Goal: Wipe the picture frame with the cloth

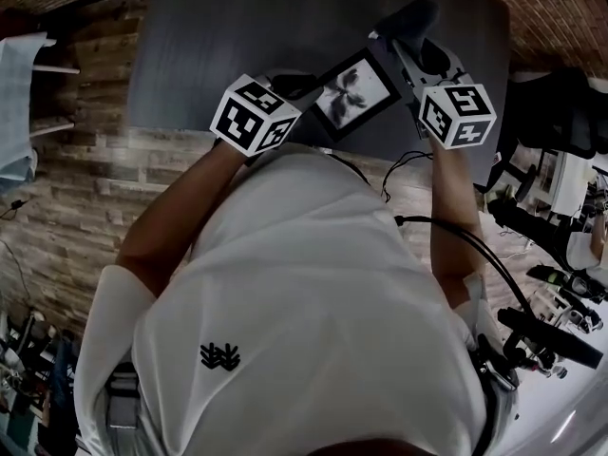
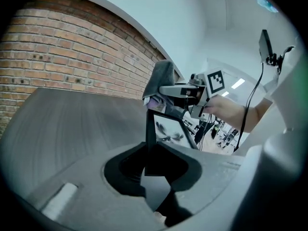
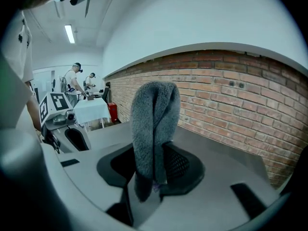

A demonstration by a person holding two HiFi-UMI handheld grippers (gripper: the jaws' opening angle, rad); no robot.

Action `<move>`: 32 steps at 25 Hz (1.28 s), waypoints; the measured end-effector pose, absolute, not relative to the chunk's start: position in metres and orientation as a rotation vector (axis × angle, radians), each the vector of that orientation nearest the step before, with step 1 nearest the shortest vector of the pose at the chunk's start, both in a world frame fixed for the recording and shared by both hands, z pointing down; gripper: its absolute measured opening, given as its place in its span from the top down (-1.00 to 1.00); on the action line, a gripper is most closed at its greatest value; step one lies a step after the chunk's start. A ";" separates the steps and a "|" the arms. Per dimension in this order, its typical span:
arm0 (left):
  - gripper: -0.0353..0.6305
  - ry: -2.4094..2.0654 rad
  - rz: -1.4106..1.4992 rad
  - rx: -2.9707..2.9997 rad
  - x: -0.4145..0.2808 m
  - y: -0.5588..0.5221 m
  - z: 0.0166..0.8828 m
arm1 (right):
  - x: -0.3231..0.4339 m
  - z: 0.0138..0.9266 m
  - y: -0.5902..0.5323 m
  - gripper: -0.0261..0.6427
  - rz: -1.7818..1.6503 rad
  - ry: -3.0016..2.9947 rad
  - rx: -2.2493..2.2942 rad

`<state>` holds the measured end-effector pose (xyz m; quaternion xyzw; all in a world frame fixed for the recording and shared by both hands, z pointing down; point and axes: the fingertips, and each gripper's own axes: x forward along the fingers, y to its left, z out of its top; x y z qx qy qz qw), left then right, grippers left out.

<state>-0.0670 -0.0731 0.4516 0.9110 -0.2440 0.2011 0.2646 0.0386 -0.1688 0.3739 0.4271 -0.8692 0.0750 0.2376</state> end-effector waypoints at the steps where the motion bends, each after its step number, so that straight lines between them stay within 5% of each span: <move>1: 0.66 -0.665 0.543 2.458 -0.061 -0.076 0.452 | 0.043 0.377 -0.171 0.50 0.222 -2.391 1.149; 32: 0.66 -0.954 0.500 2.269 0.004 -0.137 0.447 | 0.185 0.417 -0.176 0.50 0.427 -2.523 0.981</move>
